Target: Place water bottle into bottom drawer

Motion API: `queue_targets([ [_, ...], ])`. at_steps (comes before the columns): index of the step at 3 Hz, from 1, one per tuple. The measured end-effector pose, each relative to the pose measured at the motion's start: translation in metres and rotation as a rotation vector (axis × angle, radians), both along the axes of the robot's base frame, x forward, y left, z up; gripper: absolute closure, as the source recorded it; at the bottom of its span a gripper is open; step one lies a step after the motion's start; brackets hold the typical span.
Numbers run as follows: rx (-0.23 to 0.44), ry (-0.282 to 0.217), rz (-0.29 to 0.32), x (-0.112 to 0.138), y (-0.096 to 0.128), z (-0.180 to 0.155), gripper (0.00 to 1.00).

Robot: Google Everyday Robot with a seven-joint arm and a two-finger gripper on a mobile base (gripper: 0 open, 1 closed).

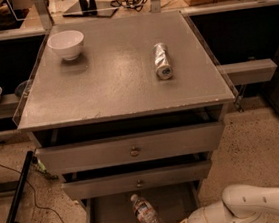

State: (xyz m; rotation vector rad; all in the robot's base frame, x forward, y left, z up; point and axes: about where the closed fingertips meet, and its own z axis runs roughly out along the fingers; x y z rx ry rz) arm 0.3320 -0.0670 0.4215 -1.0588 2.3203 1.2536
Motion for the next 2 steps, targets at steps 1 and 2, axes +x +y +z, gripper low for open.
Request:
queue_targets([
  [1, -0.006, 0.024, 0.0, -0.003, -0.001, -0.009, 1.0],
  [2, -0.022, 0.095, -0.015, -0.005, -0.007, -0.042, 1.0],
])
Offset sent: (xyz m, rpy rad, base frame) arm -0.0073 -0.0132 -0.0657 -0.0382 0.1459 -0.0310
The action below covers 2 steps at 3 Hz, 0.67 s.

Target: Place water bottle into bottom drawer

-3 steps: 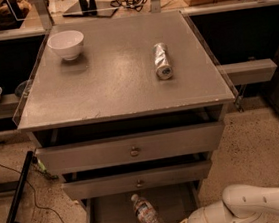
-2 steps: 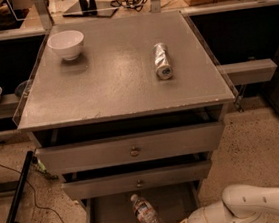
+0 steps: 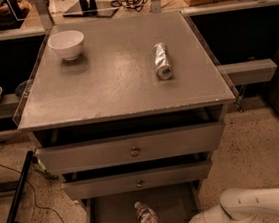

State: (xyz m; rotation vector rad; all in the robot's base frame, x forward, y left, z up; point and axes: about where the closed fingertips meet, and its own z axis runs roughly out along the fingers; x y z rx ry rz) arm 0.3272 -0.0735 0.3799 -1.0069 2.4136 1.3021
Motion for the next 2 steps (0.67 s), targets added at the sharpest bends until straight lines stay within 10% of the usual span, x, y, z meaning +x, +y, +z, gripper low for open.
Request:
queue_targets([
  [2, -0.008, 0.079, -0.032, 0.013, -0.007, -0.039, 1.0],
])
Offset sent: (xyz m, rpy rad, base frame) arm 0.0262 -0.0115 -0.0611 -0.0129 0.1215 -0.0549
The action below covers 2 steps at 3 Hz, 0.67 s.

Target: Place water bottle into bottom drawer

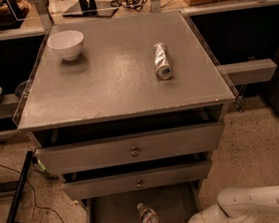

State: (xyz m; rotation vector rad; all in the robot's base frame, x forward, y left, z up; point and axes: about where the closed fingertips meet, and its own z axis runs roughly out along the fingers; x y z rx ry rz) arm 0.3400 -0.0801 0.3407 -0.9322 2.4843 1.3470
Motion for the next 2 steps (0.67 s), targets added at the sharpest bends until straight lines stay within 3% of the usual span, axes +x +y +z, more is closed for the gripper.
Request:
queue_targets([
  [2, 0.008, 0.002, 0.036, 0.027, 0.028, -0.019, 1.0],
])
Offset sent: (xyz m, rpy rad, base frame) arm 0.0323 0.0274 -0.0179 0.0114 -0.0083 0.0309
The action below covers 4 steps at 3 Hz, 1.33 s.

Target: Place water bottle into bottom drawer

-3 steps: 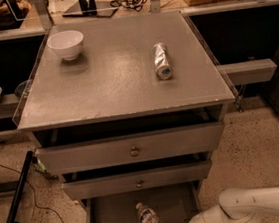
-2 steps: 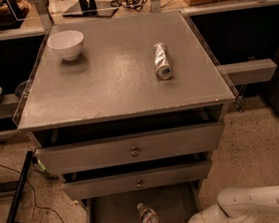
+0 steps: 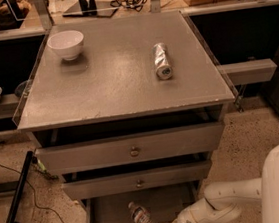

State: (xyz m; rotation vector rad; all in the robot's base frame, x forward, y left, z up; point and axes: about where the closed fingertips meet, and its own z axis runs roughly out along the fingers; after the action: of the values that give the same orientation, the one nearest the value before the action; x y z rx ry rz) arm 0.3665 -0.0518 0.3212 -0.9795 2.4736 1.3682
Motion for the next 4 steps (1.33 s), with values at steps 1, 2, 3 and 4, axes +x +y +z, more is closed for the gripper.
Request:
queue_targets([
  [1, 0.0, 0.0, 0.0, 0.0, 0.0, 0.0, 1.0],
  [2, 0.001, 0.02, -0.001, -0.001, 0.001, -0.007, 1.0],
  [3, 0.003, 0.065, -0.011, 0.001, -0.002, -0.028, 1.0],
  [4, 0.031, 0.119, -0.015, 0.021, 0.004, -0.074, 1.0],
])
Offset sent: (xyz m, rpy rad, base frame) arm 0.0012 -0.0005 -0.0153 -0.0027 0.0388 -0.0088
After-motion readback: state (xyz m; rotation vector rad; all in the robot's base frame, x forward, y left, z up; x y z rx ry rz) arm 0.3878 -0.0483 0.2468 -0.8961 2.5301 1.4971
